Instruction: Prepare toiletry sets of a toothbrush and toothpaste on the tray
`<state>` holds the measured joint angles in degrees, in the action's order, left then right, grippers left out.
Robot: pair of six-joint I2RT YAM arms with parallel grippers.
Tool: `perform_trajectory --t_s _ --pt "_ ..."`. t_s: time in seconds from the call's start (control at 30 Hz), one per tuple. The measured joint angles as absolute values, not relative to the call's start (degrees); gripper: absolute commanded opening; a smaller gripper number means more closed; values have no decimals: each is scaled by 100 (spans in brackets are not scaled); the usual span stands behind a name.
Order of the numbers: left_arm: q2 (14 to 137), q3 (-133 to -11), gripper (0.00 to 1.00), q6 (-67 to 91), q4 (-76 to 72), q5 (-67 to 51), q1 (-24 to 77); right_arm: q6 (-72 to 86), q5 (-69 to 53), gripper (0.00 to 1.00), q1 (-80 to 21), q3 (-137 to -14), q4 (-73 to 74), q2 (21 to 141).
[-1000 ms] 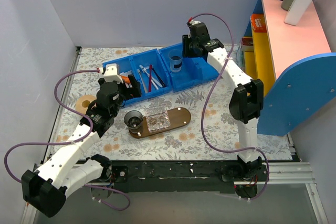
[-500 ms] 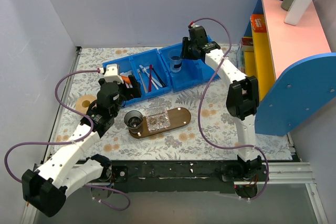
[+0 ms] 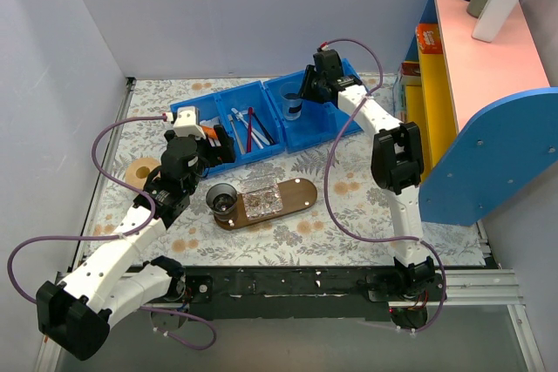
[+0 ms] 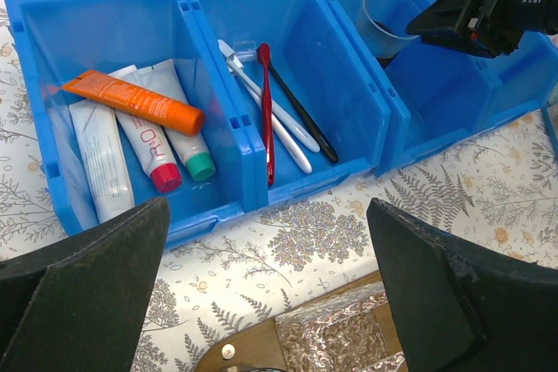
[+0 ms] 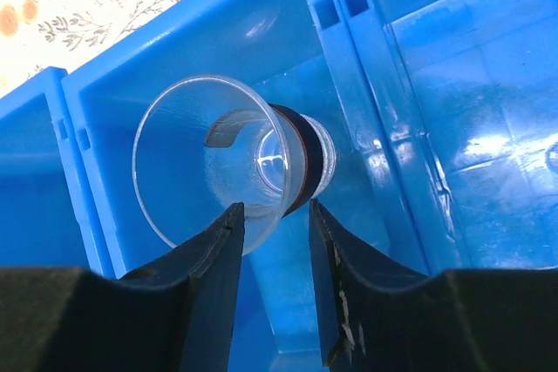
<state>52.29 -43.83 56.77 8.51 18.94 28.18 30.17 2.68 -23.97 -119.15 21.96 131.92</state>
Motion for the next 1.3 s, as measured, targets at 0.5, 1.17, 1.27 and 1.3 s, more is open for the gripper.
perform_trajectory --t_s 0.5,1.17,1.27,1.3 --pt "5231 -4383 98 5658 851 1885 2818 3435 285 34 -2401 -11830 1990 13249" --pt "5231 -4383 98 5636 854 1883 2818 3546 539 1 -2401 -11076 1660 12868" --pt "5231 -4383 98 5636 854 1881 2818 3551 580 1 -2401 -11063 1721 12818" --pt "5231 -4383 98 5636 851 1881 2818 3540 593 1 -2401 -11052 1745 12796"
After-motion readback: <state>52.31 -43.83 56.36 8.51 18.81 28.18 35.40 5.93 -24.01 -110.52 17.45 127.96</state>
